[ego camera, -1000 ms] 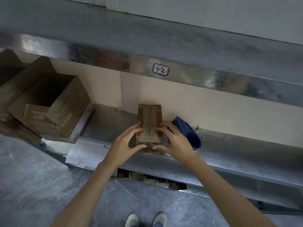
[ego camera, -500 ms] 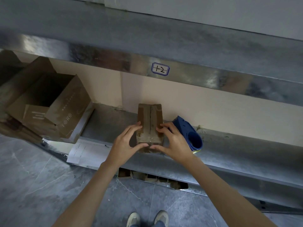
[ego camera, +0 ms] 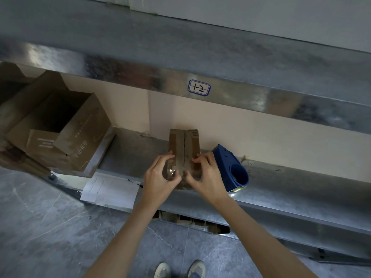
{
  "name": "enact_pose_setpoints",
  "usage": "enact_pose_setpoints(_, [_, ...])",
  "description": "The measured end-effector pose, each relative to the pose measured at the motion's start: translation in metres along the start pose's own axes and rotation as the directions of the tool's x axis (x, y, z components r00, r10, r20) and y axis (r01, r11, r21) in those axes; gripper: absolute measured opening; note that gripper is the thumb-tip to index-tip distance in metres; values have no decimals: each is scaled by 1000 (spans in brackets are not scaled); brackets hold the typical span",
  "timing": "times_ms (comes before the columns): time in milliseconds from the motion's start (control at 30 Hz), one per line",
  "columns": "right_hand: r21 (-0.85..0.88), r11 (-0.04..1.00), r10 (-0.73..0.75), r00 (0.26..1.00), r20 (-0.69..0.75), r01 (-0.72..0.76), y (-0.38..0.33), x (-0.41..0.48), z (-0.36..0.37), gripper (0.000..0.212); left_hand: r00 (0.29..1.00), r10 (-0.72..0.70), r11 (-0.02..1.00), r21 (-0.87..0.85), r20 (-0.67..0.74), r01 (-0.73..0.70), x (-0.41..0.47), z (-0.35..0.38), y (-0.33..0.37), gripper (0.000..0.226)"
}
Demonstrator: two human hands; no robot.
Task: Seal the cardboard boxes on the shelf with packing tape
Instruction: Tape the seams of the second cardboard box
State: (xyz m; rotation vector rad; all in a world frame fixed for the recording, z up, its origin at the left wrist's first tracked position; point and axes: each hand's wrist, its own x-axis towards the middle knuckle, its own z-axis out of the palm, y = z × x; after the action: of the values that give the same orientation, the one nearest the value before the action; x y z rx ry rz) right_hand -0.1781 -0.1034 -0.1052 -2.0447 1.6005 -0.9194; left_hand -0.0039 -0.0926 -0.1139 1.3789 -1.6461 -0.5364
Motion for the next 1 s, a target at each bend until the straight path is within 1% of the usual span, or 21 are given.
enact_pose_setpoints(67, [13, 1000, 13, 1000, -25, -12, 0, 1, 0, 32, 1000, 1, 1000, -10, -5, -1, 1, -1, -1, 42])
enact_pose_setpoints(167, [19, 1000, -19, 999, -41, 20, 2, 3, -2, 18, 999, -6, 999, -42, 41, 7, 2, -5, -5, 39])
enact_pose_setpoints(233, [27, 999, -30, 999, -24, 31, 4, 3, -6, 20, 996, -15, 997, -75, 89, 22, 3, -10, -8, 38])
enact_pose_setpoints(333, [47, 998, -48, 998, 27, 47, 7, -2, -13, 30, 990, -23, 995, -93, 141, 36, 5, -14, -12, 37])
enact_pose_setpoints(467, [44, 995, -91, 994, 63, 88, 13, -1, -18, 27, 986, -38, 992, -111, 160, 56, 4, -14, -13, 35])
enact_pose_setpoints(667, [79, 993, -89, 993, 77, 83, 16, -3, -19, 28, 980, -65, 983, -155, 190, 95, 4, -14, -12, 36])
enact_pose_setpoints(867, [62, 994, -92, 992, 86, 87, 17, -2, -19, 27, 980, -63, 985, -145, 189, 91, 3, -13, -12, 38])
enact_pose_setpoints(1000, [87, 994, -79, 988, 134, 68, 18, -1, -23, 31, 971, -69, 981, -161, 227, 107, 3, -18, -13, 39])
